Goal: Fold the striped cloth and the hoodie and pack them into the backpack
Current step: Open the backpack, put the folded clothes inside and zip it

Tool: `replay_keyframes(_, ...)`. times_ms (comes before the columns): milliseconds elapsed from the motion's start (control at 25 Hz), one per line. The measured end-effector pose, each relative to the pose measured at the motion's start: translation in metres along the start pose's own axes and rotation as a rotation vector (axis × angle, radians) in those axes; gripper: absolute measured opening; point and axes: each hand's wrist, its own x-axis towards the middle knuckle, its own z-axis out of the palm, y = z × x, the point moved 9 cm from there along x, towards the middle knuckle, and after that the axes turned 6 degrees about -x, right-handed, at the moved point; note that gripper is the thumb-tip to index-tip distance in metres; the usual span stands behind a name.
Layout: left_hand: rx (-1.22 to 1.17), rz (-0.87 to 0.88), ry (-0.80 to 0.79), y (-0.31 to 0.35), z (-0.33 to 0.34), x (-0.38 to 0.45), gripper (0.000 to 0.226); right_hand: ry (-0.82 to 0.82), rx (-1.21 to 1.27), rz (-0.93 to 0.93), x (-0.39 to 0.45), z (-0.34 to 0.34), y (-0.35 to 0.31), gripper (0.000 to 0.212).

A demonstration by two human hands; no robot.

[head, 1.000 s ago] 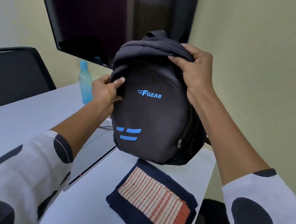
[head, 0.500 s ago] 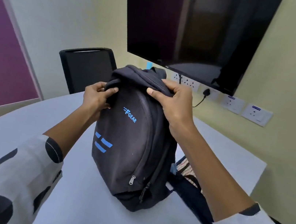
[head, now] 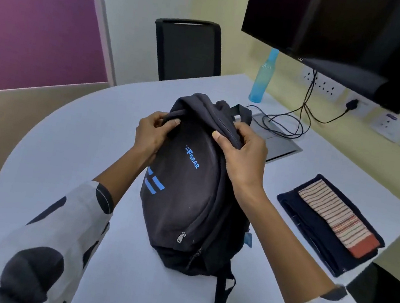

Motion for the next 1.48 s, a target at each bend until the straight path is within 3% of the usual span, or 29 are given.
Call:
replay_keyframes(120,0.200,0.115,0.008,0.012,-0.007,-0.061,0.065,-0.029,-0.008,-0.004,-0.004,0.004,0.002,0.016)
replay_keyframes(280,0.462,0.291,-0.262,0.000,0.041,-0.140,0.074,-0.223,0.045,-0.025,0.000,0.014,0.009,0.029)
replay_keyframes(360,0.576,0.322,-0.243,-0.019,0.058,-0.150,0.052,-0.340,0.105,-0.038,-0.005,0.015,0.012,0.035)
replay_keyframes(440,0.520,0.324,-0.078,-0.018,0.054,-0.144,0.017,-0.383,0.078,-0.123,-0.018,0.006,0.017,0.038)
replay_keyframes(520,0.438,0.297,0.044,-0.011,0.038,-0.137,0.009,-0.378,0.009,-0.197,-0.036,-0.007,0.030,0.039)
replay_keyframes(560,0.450,0.309,0.017,-0.009,0.035,-0.134,0.011,-0.381,0.012,-0.189,-0.044,-0.012,0.039,0.038)
replay_keyframes(600,0.513,0.319,-0.092,-0.012,0.040,-0.134,0.022,-0.382,0.039,-0.154,-0.046,-0.017,0.049,0.037)
replay_keyframes(680,0.865,0.272,-0.387,-0.034,0.071,-0.148,0.065,-0.350,0.125,-0.058,-0.040,-0.024,0.062,0.035)
replay_keyframes(720,1.053,0.240,-0.476,-0.051,0.085,-0.160,0.079,-0.332,0.165,-0.029,-0.035,-0.027,0.064,0.033)
replay_keyframes(760,1.165,0.252,-0.480,-0.064,0.097,-0.169,0.079,-0.323,0.197,-0.020,-0.031,-0.028,0.063,0.031)
replay_keyframes(800,1.160,0.310,-0.399,-0.065,0.106,-0.173,0.066,-0.324,0.215,-0.024,-0.029,-0.028,0.060,0.030)
replay_keyframes(880,0.901,0.428,-0.143,-0.042,0.101,-0.170,0.029,-0.338,0.205,-0.059,-0.033,-0.027,0.056,0.029)
replay_keyframes(920,0.773,0.423,-0.042,-0.032,0.087,-0.162,0.021,-0.340,0.176,-0.092,-0.038,-0.028,0.056,0.029)
replay_keyframes(1000,0.659,0.331,-0.083,-0.032,0.068,-0.147,0.021,-0.339,0.138,-0.130,-0.043,-0.030,0.058,0.030)
replay_keyframes(1080,0.807,0.257,-0.331,-0.046,0.082,-0.152,0.051,-0.333,0.177,-0.089,-0.038,-0.030,0.064,0.029)
replay_keyframes(1160,0.932,0.209,-0.382,-0.067,0.095,-0.166,0.078,-0.321,0.212,-0.083,-0.032,-0.029,0.061,0.027)
replay_keyframes(1200,0.916,0.251,-0.295,-0.068,0.097,-0.170,0.073,-0.329,0.222,-0.091,-0.031,-0.026,0.058,0.027)
replay_keyframes(1360,0.702,0.379,0.014,-0.049,0.083,-0.159,0.016,-0.328,0.187,-0.153,-0.039,-0.027,0.053,0.024)
replay_keyframes(1480,0.609,0.322,0.031,-0.046,0.069,-0.152,0.012,-0.096,-0.169,-0.564,-0.066,-0.048,0.042,0.014)
